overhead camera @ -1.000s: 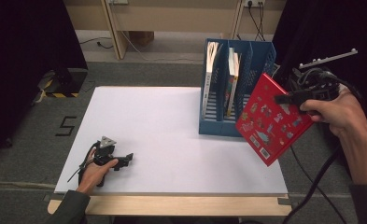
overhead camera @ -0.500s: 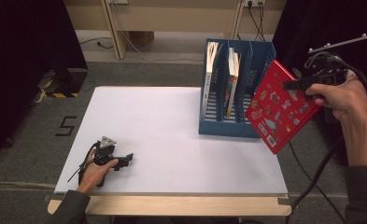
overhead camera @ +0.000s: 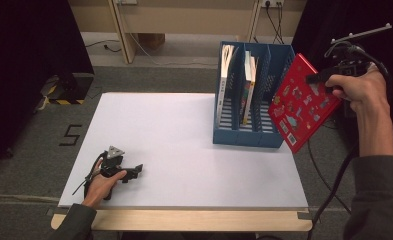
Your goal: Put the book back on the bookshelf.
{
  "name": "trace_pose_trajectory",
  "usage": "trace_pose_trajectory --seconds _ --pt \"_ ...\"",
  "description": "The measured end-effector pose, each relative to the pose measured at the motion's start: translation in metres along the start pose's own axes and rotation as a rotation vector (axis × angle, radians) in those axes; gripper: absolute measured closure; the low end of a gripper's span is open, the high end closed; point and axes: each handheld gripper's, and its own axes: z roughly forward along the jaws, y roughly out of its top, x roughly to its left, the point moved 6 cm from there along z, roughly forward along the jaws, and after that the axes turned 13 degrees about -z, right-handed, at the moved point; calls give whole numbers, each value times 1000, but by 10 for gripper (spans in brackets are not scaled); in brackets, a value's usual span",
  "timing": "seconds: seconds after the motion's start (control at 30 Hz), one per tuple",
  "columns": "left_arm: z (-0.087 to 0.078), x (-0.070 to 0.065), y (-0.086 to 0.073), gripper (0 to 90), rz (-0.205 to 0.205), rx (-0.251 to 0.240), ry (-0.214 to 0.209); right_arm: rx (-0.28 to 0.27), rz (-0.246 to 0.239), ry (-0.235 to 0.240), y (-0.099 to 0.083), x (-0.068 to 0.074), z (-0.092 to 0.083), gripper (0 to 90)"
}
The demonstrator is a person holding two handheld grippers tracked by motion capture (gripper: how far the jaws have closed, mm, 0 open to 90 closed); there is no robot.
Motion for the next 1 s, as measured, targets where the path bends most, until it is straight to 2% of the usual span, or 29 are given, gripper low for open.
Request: trace_pose_trajectory --seconds 0.3,0.4,0.6,0.77,1.0 --pt "0 0 0 84 3 1 1 -13 43 -25 17 -11 15 785" --pt "0 0 0 84 0 1 -2 -9 46 -20 23 -12 23 784" --pt "0 0 0 84 -1 0 -3 -16 98 -46 35 -22 33 785" --pt "0 -1 0 79 5 2 2 -10 96 -67 45 -27 45 784" --pt "1 -1 0 79 7 1 4 -18 123 -75 57 -28 62 785"
